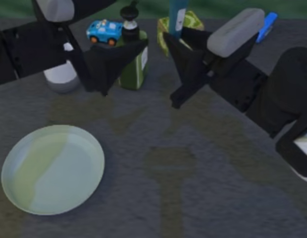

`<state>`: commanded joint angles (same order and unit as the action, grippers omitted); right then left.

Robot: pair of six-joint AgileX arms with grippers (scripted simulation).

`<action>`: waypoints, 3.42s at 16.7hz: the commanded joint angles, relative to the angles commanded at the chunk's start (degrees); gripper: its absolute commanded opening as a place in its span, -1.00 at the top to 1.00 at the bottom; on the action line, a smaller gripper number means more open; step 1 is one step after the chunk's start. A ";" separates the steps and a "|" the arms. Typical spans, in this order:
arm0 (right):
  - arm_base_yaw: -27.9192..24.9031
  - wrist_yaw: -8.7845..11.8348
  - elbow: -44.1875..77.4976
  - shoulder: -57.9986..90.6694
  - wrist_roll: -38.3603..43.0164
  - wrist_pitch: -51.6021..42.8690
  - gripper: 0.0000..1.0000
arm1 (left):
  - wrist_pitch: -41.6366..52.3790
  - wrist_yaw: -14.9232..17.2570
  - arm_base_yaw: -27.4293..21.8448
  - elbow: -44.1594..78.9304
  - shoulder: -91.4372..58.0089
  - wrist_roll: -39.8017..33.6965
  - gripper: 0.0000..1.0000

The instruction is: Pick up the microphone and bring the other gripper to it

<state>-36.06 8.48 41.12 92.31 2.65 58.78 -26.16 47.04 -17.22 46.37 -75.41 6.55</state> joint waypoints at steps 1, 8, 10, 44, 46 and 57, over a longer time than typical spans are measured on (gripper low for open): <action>0.00 0.00 0.00 0.00 0.00 0.00 1.00 | -0.38 -1.13 -1.23 1.32 -1.61 -0.07 -1.00; 0.00 0.00 0.00 0.00 0.00 0.00 1.00 | -3.33 -10.44 -10.77 11.79 -14.53 -0.59 -1.00; 0.00 0.00 0.00 0.00 0.00 0.00 1.00 | -3.54 -11.13 -11.47 12.55 -15.48 -0.62 -1.00; 0.00 0.00 0.00 0.00 0.00 0.00 -0.36 | -3.54 -11.13 -11.47 12.55 -15.48 -0.62 1.00; 0.00 0.00 0.00 0.00 0.00 0.00 -0.66 | -3.54 -11.13 -11.47 12.55 -15.48 -0.62 1.00; 0.17 -0.19 -0.14 0.30 -0.14 -0.02 -1.00 | -3.47 -11.33 -11.46 12.75 -15.29 -0.46 1.00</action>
<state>-35.90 8.30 40.98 92.60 2.51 58.76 -29.63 35.70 -28.67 59.12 -90.69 6.09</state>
